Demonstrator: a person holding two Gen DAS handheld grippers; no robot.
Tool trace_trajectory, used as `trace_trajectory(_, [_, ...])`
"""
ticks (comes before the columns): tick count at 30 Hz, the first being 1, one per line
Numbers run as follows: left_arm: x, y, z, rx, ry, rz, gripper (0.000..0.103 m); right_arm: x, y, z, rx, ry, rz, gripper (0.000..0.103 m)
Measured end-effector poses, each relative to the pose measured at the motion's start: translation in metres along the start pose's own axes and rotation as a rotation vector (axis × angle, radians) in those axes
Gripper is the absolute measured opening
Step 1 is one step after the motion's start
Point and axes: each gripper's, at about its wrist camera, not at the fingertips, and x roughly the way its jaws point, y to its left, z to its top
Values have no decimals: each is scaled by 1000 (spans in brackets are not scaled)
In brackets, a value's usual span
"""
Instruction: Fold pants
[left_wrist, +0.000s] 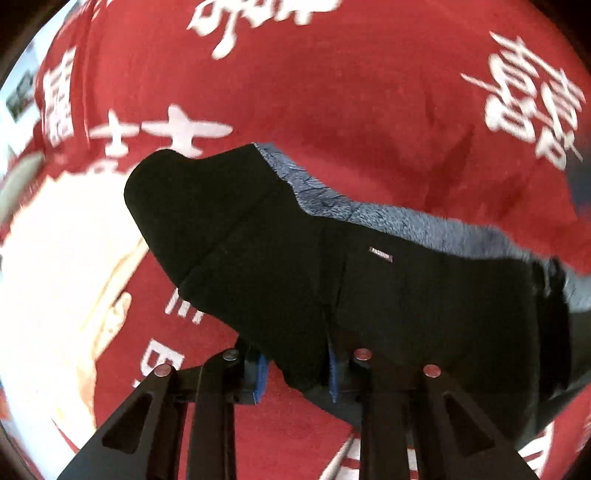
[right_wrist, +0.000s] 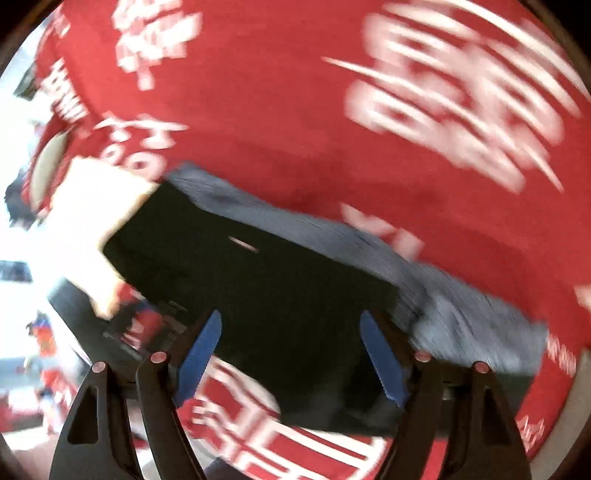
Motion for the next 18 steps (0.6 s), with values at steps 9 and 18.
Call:
trace_trajectory(9, [1,-7,-4,90,-42,74,26,77,152,87,-241,255,62,85])
trace_trajectory(18, [-12,-15,-6,127,-72,88,26,137,179,73,-313,459,-52,17])
